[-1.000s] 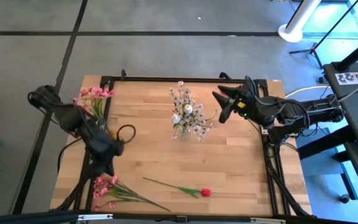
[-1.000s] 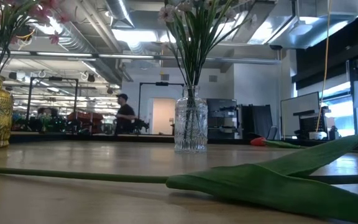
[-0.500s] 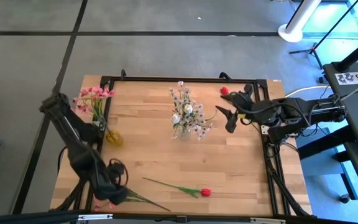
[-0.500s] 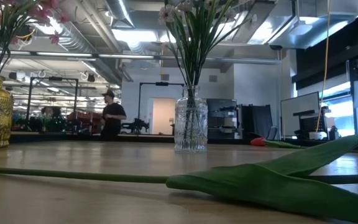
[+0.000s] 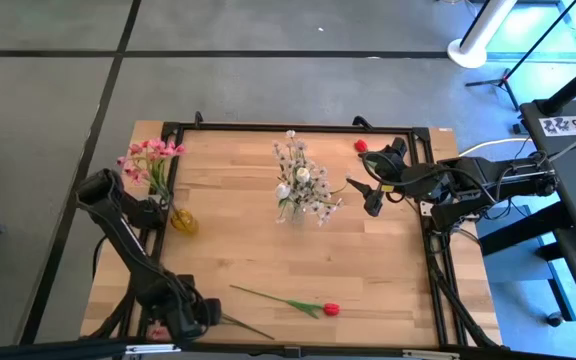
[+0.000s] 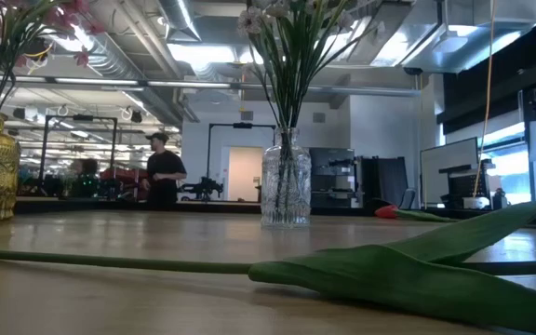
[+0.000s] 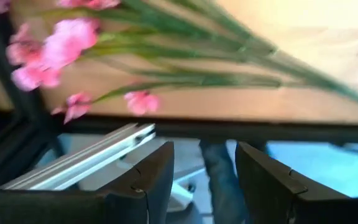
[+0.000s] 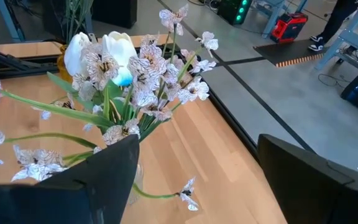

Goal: Sort flowers into vase by color
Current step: Put the pink flowers into the yellow vase

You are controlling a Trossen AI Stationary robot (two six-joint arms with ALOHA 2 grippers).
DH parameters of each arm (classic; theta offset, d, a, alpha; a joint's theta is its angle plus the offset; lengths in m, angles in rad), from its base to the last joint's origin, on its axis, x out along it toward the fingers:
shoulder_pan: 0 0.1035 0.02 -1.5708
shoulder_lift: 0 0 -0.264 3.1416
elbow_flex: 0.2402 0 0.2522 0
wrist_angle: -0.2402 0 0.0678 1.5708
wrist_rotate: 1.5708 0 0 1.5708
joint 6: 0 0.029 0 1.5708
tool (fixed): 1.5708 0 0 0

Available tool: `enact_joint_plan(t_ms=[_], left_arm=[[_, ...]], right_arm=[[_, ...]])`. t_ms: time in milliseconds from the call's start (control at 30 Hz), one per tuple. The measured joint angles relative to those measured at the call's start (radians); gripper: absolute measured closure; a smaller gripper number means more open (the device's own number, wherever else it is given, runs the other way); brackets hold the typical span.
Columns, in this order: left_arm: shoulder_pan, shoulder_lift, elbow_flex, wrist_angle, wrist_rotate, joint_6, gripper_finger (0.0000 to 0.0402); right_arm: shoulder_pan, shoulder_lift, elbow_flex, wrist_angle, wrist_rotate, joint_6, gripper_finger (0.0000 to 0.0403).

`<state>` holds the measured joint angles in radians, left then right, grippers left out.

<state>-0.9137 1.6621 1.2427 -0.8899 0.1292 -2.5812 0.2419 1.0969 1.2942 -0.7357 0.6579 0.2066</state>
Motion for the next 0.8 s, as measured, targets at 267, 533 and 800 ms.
enact_joint_plan(t_ms=[267, 533, 800], left_arm=[[0.014, 0.061, 0.000, 0.005, 0.003, -0.016, 0.0236], [0.027, 0.165, 0.000, 0.076, 0.027, -0.028, 0.0236], [0.056, 0.174, -0.139, 0.239, 0.065, -0.038, 0.0236]], right_arm=[[0.000, 0.000, 0.000, 0.000, 0.000, -0.005, 0.0076], [0.000, 0.000, 0.000, -0.002, -0.003, -0.005, 0.0077], [0.000, 0.000, 0.000, -0.057, -0.048, -0.006, 0.0077]])
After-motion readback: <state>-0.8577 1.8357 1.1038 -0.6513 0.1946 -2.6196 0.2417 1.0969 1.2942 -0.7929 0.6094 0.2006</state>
